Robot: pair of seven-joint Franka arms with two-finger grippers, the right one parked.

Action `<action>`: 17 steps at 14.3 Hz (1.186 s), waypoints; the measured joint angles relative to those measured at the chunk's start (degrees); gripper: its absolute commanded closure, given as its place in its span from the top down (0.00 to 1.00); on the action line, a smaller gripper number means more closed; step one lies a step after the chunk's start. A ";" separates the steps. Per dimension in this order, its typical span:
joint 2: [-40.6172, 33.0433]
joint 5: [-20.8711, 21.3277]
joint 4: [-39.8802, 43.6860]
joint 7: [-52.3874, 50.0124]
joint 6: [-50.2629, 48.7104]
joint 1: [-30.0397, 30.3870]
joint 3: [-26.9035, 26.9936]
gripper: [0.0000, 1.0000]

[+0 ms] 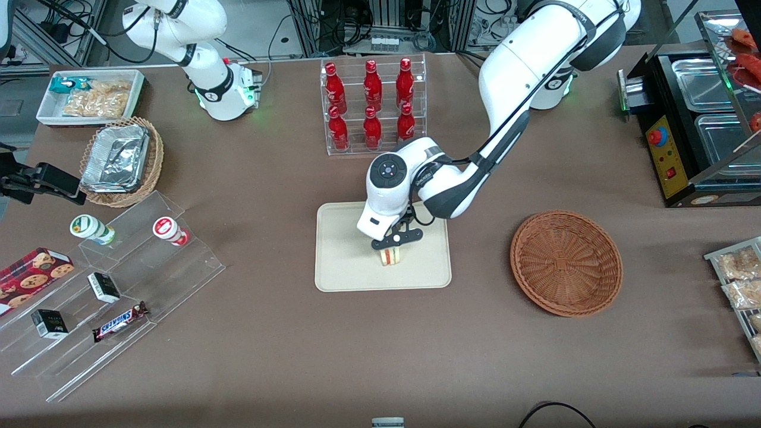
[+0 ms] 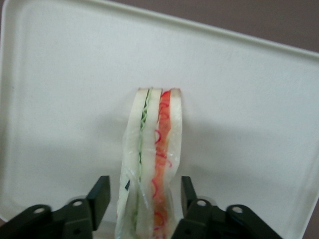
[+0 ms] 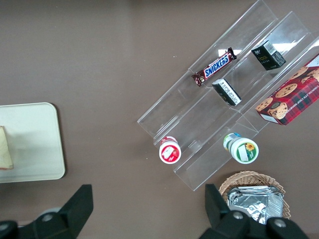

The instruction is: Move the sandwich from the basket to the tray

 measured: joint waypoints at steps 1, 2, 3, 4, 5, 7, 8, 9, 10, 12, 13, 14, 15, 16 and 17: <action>-0.02 0.98 0.67 -0.17 0.00 0.05 0.44 1.00; -0.15 1.62 1.40 -0.21 0.00 0.08 1.45 1.00; -0.60 1.78 2.12 -0.21 0.00 0.14 2.87 1.00; -1.43 1.79 2.79 -0.19 0.00 0.28 4.15 1.00; -2.86 1.79 3.35 -0.16 -0.34 0.42 5.47 1.00; -7.36 1.78 3.71 -0.12 -4.07 0.52 8.73 1.00; -9.96 1.57 3.70 -0.09 -7.15 0.61 10.17 1.00; -12.20 0.90 3.66 -0.13 -9.71 0.56 11.81 1.00; -14.09 -0.42 3.43 -0.11 -11.18 0.45 14.09 1.00; -17.13 -2.89 1.79 1.87 -11.84 0.58 18.92 1.00; -18.82 -4.26 0.21 4.62 -11.87 0.66 21.43 1.00; -20.69 -6.12 -1.69 8.71 -12.05 0.74 23.87 1.00; -22.69 -8.15 -3.51 13.46 -12.83 0.82 26.23 1.00; -24.61 -9.82 -4.82 18.09 -14.73 1.12 28.23 1.00; -26.53 -11.27 -5.58 22.91 -17.34 2.85 29.17 1.00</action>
